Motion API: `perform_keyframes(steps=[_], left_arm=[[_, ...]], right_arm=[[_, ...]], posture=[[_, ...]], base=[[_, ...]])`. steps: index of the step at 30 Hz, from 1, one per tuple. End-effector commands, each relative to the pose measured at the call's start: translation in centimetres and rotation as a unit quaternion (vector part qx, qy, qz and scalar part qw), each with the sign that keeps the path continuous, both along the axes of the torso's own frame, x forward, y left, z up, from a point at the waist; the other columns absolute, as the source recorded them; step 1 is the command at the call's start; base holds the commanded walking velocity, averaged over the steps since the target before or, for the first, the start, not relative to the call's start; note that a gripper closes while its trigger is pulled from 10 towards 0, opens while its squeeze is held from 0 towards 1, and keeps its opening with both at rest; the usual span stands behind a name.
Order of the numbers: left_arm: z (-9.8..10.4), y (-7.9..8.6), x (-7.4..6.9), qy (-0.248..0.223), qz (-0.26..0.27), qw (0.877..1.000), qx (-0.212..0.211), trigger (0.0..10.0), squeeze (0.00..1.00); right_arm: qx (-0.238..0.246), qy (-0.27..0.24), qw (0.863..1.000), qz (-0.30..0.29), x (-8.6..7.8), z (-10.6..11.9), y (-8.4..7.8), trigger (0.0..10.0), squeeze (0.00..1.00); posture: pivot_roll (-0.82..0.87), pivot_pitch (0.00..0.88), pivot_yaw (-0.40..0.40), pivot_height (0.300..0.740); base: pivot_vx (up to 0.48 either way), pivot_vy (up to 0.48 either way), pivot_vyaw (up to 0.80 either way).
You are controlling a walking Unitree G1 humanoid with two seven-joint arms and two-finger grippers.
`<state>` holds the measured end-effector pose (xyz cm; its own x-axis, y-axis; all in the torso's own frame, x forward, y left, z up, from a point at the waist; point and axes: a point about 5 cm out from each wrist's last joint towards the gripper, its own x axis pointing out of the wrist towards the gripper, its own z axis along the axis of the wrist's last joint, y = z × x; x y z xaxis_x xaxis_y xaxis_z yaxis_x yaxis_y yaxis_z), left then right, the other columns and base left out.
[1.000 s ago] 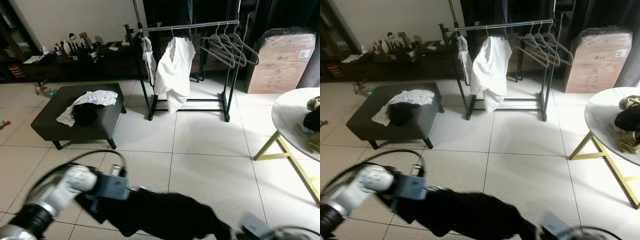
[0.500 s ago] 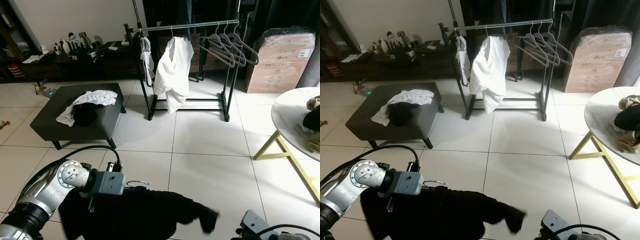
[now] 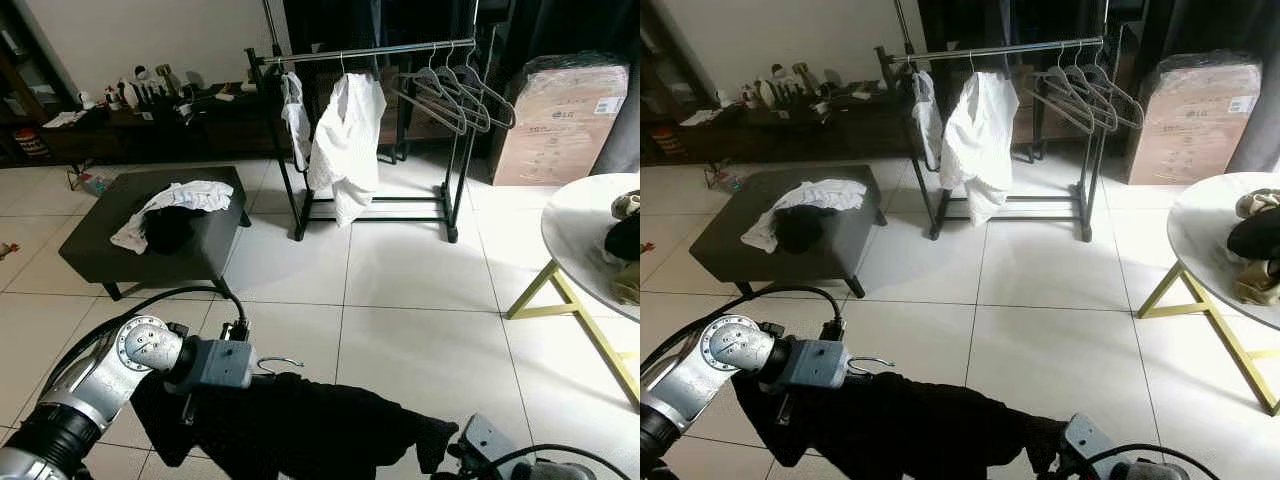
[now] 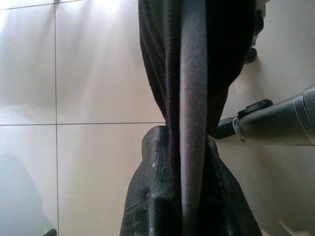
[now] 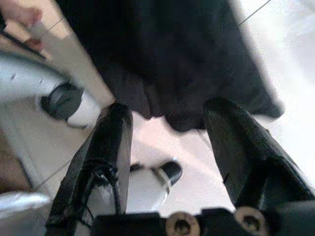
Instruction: Hang hanger
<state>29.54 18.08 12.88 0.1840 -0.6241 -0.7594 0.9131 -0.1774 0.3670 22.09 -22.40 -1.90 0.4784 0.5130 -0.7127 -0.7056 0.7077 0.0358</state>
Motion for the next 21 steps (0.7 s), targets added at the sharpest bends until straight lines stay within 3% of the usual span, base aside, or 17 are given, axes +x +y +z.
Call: perform_keyframes(steps=[1,5,6,8,12,13,14,15,21], left_arm=[[0.7,0.2,0.0,-0.007,0.003,1.0,-0.011,10.0,0.0],[0.7,0.1,0.0,-0.006,0.002,1.0,-0.011,10.0,0.0],[0.7,0.1,0.0,-0.005,0.002,1.0,-0.011,10.0,0.0],[0.7,0.0,0.0,-0.005,0.001,1.0,-0.012,10.0,0.0],[0.7,0.0,0.0,-0.004,0.002,1.0,-0.013,10.0,0.0],[0.7,-0.1,0.0,-0.004,0.002,1.0,-0.013,10.0,0.0],[0.7,-0.1,0.0,-0.004,0.001,1.0,-0.013,10.0,0.0],[0.7,-0.1,0.0,-0.004,0.001,1.0,-0.013,10.0,0.0],[0.7,-0.2,0.0,-0.003,0.001,1.0,-0.013,10.0,0.0]], right_arm=[[0.007,-0.01,1.0,-0.009,0.2,0.0,0.3,10.0,0.0],[0.014,-0.024,0.999,-0.024,0.8,0.2,0.6,10.0,0.04],[0.026,-0.023,0.999,-0.025,0.9,0.3,0.7,10.0,1.0],[0.048,-0.021,0.998,-0.018,0.8,0.5,1.1,10.0,1.0],[0.045,-0.014,0.999,-0.016,0.7,0.3,1.2,10.0,1.0],[0.042,-0.007,0.999,-0.01,0.6,0.2,1.3,10.0,0.35],[0.04,-0.003,0.999,-0.006,0.5,0.1,1.4,10.0,0.35],[0.043,0.003,0.999,0.001,0.4,-0.1,1.6,10.0,0.0],[0.062,-0.002,0.998,-0.005,0.9,0.1,2.4,10.0,0.0]], posture=[[-0.11,0.096,0.142,0.74],[-0.11,0.095,0.142,0.74],[-0.11,0.095,0.142,0.74],[-0.11,0.095,0.142,0.74],[-0.11,0.095,0.143,0.74],[-0.11,0.094,0.143,0.74],[-0.11,0.094,0.143,0.74],[-0.11,0.094,0.143,0.74],[-0.11,0.094,0.144,0.74]], base=[[0.0,0.0,0.0],[0.0,0.0,0.0],[0.0,0.0,0.0],[0.0,0.0,0.0],[0.0,0.0,0.0],[0.0,0.0,0.0],[0.0,0.0,0.0],[0.0,0.0,0.0],[0.0,0.0,0.0]])
